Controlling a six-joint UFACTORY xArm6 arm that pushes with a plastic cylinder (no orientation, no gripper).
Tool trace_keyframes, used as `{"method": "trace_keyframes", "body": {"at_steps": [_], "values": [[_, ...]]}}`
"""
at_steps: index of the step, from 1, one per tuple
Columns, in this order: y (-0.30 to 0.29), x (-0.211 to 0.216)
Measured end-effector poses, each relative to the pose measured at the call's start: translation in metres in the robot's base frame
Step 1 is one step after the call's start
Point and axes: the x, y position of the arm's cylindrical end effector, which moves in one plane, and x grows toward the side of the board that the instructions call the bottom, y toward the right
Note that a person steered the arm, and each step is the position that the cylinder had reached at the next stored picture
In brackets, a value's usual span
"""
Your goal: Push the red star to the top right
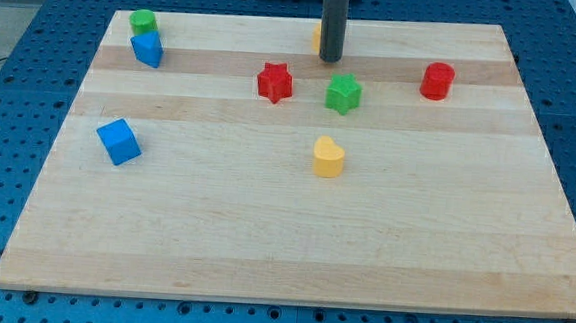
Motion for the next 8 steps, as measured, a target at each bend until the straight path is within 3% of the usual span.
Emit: {"method": "trace_keyframes", "body": {"at_steps": [3,6,8], "values": [[0.000,-0.009],[0.013,0.018],[0.034,-0.001]]}}
